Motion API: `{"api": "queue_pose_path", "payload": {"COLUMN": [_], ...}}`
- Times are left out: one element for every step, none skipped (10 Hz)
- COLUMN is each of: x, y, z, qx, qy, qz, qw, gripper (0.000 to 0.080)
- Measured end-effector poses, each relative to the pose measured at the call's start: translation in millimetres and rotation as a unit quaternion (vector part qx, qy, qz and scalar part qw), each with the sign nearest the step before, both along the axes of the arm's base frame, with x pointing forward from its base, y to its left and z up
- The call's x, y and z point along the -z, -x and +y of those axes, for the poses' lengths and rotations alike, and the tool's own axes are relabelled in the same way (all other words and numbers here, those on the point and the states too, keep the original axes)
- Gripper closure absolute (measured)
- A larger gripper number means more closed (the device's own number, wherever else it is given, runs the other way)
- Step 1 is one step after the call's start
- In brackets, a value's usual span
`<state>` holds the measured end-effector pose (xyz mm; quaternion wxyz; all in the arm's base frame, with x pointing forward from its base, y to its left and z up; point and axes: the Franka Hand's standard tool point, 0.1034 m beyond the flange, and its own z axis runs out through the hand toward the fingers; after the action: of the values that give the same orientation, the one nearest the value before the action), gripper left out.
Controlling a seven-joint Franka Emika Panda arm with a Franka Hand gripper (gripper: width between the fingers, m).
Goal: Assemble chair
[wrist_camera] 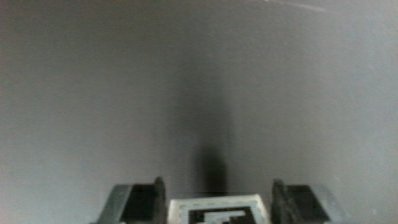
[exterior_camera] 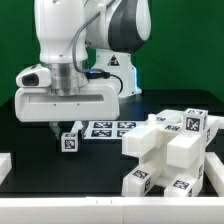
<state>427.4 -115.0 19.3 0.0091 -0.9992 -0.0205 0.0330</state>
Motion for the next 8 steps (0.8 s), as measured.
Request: {"api": "queue_pose_path", "payload": {"x": [1.1, -2.2, -2.3, -2.0, -1.9, -1.8, -0.4, 3.5], "y": [2.7, 3.2, 4.4, 4.7, 5.0, 4.8, 8.3, 15.7], "z": [-6.3, -18.1, -22.7, -23.2, -23.9, -24.7, -23.4, -19.7], "qx": [-0.065, -0.070, -0.100, -0.138, -0.164, -0.223, -0.320, -0.374], "qy": [-0.004, -0.006, -0.004, -0.005, -0.006, -0.002, 0.006, 0.006], "qz": [0.001, -0.007, -0.004, -0.002, -0.002, -0.004, -0.009, -0.008], "qw": [0.998, 0.998, 0.995, 0.990, 0.986, 0.975, 0.947, 0.927], "gripper": [0.0517, 0.0517, 0.0517, 0.0517, 0.0517, 0.0517, 0.0517, 0.0517]}}
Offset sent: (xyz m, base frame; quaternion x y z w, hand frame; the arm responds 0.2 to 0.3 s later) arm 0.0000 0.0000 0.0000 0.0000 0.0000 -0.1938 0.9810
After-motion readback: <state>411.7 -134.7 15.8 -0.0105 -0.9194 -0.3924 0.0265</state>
